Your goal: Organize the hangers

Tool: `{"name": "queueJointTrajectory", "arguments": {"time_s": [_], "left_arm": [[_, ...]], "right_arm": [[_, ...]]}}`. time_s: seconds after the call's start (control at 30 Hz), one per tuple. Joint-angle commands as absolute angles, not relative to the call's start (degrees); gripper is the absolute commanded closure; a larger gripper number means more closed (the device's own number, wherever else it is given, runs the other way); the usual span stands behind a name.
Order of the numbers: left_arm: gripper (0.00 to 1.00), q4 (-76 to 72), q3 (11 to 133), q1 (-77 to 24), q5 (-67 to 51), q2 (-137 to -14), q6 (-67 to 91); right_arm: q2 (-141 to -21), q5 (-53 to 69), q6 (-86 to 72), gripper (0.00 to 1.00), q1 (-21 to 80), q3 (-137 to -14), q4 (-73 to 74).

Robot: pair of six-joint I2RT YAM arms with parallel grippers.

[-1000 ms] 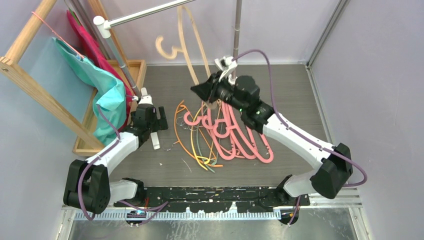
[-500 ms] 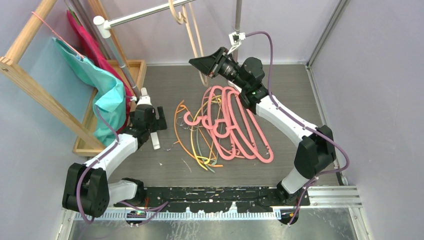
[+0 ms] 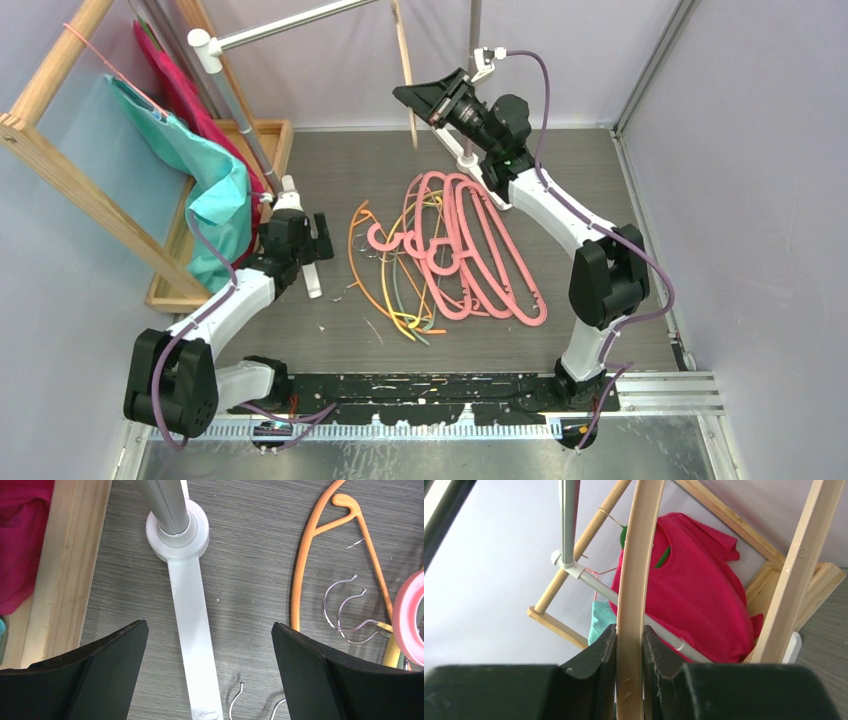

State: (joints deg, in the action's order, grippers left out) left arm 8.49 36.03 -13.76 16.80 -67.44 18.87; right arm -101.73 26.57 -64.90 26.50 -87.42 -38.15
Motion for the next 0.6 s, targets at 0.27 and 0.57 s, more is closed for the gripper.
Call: {"name": "queueJointTrajectory", "arguments": {"time_s": [0.27, 0.57], "left_arm": [[0.02, 6.8, 36.1, -13.6, 17.8, -66.5, 19.0], [0.02, 6.6, 36.1, -13.7, 18.1, -67.1, 18.8]], "right_arm": [[-99.2, 26.1, -75.5, 0.99, 20.1, -86.0, -41.5], [-98.2, 26.5, -77.3, 0.99, 14.2, -81.9, -43.0]]}}
